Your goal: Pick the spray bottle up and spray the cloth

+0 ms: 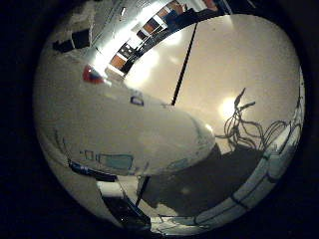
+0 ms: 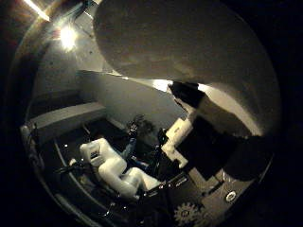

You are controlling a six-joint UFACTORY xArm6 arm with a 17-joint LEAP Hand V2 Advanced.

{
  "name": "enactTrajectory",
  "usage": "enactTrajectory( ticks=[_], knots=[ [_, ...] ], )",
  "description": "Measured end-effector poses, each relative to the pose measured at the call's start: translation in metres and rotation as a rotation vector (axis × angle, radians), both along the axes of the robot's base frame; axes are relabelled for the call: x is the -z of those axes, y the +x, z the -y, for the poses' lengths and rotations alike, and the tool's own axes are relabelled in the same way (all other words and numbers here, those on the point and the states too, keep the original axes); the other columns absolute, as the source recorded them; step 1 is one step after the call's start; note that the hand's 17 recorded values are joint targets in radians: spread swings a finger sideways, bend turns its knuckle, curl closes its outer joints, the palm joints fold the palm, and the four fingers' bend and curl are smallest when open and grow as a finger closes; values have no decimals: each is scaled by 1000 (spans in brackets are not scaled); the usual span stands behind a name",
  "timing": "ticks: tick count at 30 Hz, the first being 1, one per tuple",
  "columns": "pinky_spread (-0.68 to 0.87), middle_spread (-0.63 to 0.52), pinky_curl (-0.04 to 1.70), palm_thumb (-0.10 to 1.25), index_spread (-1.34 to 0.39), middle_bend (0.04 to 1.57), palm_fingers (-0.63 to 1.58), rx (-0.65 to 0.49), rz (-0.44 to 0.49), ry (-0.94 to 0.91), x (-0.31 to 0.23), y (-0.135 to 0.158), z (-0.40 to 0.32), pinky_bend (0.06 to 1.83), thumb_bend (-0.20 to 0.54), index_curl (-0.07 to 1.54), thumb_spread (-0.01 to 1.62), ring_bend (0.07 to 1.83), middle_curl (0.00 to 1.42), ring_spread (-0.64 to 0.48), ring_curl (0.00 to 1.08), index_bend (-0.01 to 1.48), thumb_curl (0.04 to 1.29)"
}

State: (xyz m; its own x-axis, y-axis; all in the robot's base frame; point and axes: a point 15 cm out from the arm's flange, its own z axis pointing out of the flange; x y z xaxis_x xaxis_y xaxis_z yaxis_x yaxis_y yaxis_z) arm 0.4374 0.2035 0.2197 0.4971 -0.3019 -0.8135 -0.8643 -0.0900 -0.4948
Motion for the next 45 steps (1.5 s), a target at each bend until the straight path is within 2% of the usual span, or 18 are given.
enactTrajectory(
  ticks=[3, 6, 9, 14, 28, 45],
  knots=[
    [-184, -123, 712, 797, -439, 619, 163, -3, 4, -4, 0, 0, 0, 875, -31, 462, 1013, 1078, 412, -185, 438, 354, 454],
    [42, -77, 642, 767, -433, 530, 107, -14, 6, -19, 2, -1, 2, 773, -29, 437, 1007, 945, 380, -123, 377, 333, 435],
    [199, -50, 575, 748, -427, 456, 112, -25, 22, -37, 0, 2, 4, 702, -28, 415, 1001, 851, 357, -67, 337, 303, 413],
    [313, -37, 498, 743, -423, 373, 169, -26, 22, -44, -1, 4, 5, 630, -28, 393, 996, 774, 342, -37, 304, 234, 394],
    [371, -6, 375, 732, -368, 283, 204, -38, 38, -84, 0, 7, 16, 563, -26, 330, 995, 663, 351, -2, 270, 163, 376],
    [384, 36, 292, 730, -323, 249, 197, 24, 48, -212, 4, 17, 66, 530, -25, 311, 990, 574, 361, 99, 250, 167, 367]
  ],
)
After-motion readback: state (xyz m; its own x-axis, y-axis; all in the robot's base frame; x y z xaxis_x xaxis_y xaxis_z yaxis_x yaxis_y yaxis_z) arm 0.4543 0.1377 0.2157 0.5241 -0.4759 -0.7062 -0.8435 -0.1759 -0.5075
